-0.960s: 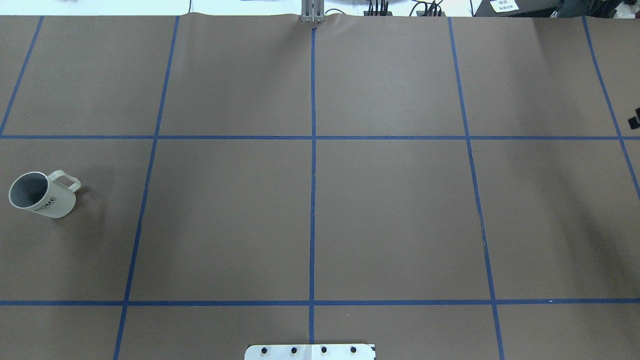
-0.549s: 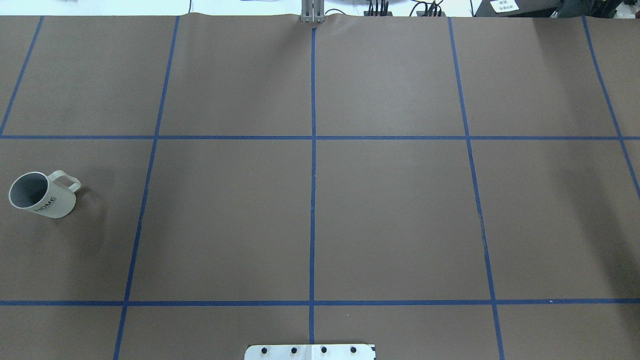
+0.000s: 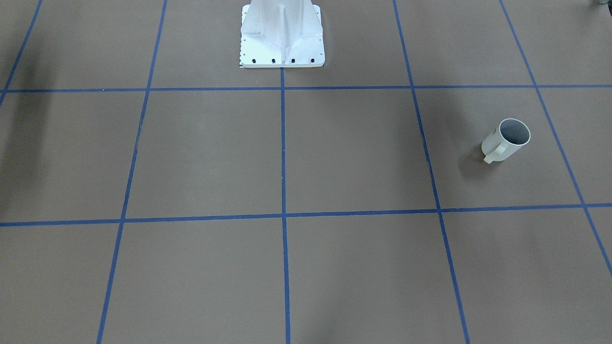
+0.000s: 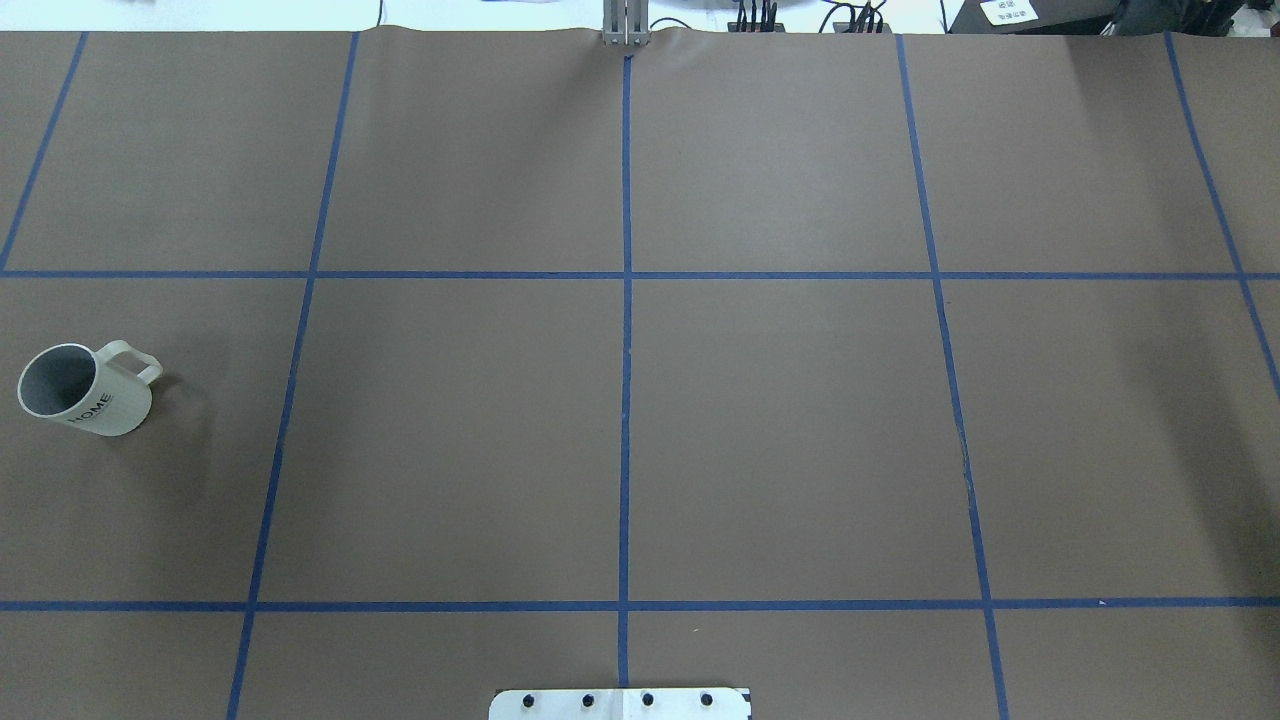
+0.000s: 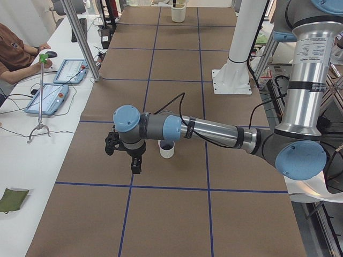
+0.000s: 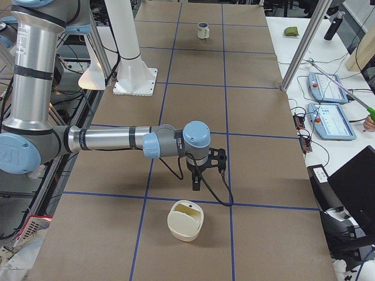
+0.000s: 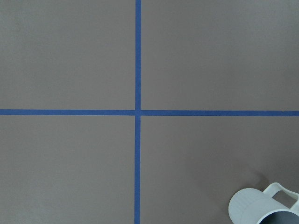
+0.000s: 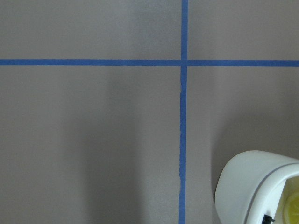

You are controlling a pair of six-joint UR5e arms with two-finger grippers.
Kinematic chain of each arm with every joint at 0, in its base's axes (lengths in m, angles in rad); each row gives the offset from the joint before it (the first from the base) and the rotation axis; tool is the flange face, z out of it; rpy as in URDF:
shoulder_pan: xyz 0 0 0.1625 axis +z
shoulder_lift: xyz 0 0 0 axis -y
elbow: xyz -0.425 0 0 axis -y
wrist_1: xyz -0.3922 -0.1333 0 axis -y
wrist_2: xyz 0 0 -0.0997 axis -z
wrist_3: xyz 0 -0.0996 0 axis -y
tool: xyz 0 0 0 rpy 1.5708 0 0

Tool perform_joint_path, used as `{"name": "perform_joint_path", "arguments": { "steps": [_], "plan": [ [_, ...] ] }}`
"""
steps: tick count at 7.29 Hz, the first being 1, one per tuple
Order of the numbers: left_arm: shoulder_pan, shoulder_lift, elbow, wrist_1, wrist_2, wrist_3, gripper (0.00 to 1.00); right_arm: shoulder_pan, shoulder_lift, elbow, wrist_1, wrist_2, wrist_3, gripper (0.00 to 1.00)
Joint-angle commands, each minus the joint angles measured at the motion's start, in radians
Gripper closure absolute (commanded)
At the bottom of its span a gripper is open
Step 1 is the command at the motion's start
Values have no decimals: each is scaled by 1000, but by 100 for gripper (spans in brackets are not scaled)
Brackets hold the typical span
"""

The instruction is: Left arm hands cup to right arm to dump lemon

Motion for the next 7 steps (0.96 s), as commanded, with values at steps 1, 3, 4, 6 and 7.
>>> {"name": "perform_joint_path", "arguments": {
  "steps": [1, 3, 4, 6, 7],
  "plan": [
    [13, 7, -5, -74, 4, -74, 0, -6, 2, 1, 3, 4, 39, 0],
    [13, 16, 7, -83, 0, -73, 0, -6, 0, 4, 46, 7, 27, 0],
    [12, 18, 13, -78, 1, -74, 0, -6, -6, -11, 105, 7, 24, 0],
    [12, 16, 19, -78, 0, -70, 0, -6, 0, -44, 120, 39, 24, 0],
    [12, 22, 13, -81, -5, -70, 0, -5, -6, -33, 153, 74, 23, 0]
  ]
}}
